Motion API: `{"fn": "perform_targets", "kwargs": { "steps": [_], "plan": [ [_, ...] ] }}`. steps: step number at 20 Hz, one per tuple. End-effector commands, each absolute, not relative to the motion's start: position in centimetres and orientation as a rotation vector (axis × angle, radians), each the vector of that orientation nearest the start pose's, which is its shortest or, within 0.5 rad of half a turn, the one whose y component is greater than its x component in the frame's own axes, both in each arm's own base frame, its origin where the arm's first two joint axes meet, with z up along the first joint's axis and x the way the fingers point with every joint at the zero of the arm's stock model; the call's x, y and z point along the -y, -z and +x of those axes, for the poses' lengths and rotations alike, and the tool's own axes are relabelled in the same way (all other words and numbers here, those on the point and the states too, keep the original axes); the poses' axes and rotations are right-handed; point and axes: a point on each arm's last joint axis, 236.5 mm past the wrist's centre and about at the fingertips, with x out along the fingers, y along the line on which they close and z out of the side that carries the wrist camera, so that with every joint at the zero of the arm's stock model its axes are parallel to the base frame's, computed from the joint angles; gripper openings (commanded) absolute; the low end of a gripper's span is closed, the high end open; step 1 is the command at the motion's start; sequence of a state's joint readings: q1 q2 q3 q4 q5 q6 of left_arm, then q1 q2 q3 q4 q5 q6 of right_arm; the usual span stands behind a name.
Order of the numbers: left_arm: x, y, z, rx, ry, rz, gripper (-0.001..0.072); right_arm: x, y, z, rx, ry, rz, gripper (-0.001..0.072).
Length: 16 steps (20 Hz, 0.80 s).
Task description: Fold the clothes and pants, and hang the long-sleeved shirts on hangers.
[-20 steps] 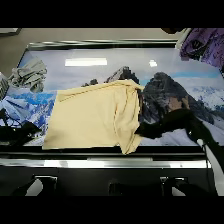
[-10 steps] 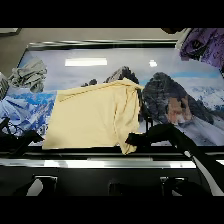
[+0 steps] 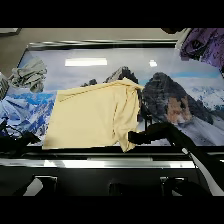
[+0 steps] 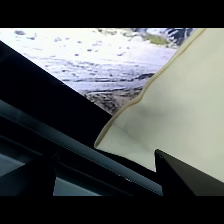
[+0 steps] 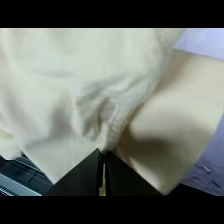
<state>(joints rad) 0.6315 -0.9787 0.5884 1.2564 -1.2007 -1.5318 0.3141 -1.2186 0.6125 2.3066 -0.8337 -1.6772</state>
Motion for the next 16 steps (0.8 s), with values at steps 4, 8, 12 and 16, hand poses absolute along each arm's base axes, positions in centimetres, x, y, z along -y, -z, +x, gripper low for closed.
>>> {"fn": "perform_targets", "kwargs": {
  "steps": [4, 8, 12, 16],
  "plan": [
    [-4.8, 9.2, 22.7, -1.412, -0.182, -0.847, 0.072, -19.8, 5.1, 27.8, -1.339, -0.381, 0.464, 0.0026],
    [-3.7, 11.0, 21.8, -1.484, -0.164, -0.904, 0.0702, -19.8, 3.8, 27.8, -1.309, -0.393, 0.471, 0.0026],
    [-3.1, 11.5, 21.8, -1.498, -0.128, -0.922, 0.0265, -19.9, 2.3, 27.9, -1.269, -0.401, 0.485, 0.0026],
    [-1.8, 8.1, 26.7, -1.322, 0.0, -1.002, 0.0014, -19.5, -0.1, 29.1, -1.204, -0.413, 0.437, 0.0025]
  ]
}}
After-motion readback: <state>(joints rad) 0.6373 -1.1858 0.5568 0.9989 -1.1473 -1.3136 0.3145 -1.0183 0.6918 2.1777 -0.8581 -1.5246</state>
